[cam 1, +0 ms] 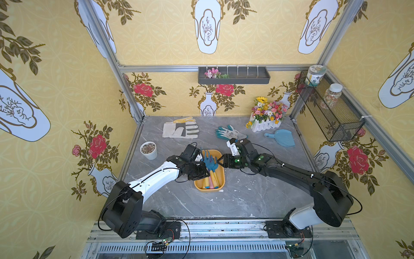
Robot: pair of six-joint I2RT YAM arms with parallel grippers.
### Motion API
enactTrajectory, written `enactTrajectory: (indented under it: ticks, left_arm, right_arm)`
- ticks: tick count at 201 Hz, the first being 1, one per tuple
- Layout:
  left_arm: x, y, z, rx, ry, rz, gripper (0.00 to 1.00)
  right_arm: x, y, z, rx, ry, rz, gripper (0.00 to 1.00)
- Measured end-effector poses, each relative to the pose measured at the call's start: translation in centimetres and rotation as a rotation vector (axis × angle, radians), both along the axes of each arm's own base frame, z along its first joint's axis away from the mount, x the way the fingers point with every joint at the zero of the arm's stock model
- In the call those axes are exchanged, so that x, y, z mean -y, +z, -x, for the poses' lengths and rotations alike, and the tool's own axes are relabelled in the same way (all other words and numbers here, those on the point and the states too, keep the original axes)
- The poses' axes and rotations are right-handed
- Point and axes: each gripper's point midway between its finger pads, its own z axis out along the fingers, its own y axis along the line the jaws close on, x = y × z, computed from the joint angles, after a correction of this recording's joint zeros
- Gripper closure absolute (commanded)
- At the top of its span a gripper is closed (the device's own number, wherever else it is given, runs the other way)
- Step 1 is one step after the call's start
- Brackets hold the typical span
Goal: Put the rake into the storage box
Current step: Place the rake in the storage box.
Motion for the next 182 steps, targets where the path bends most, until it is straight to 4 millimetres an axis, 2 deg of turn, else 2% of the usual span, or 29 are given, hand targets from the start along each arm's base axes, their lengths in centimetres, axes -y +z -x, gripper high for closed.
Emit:
enactTrajectory:
  ticks: [29, 67, 79, 98, 182]
  left_arm:
    - [0.3, -1.0, 0.3, -0.027, -0.014, 0.011, 1.00]
    - [1.4, -1.6, 0.1, -0.046, -0.042, 0.049, 1.00]
    - [1.6, -1.7, -0.1, -0.049, -0.048, 0.053, 0.81]
    - [1.6, -1.8, -0.5, -0.037, -0.047, 0.043, 0.67]
    - [1.1, -2.0, -0.8, -0.017, -0.041, 0.006, 0.66]
  right_arm:
    - [0.0, -0.6, 0.1, -0.025, -0.011, 0.000, 0.42]
    - [0.1, -0.3, 0.2, -0.012, -0.012, -0.013, 0.42]
    - [0.2, -0.2, 0.3, -0.009, -0.013, -0.015, 0.42]
    - [0.4, -0.1, 0.5, -0.005, -0.014, -0.016, 0.42]
    - [0.5, -0.2, 0.6, -0.005, -0.016, -0.014, 0.42]
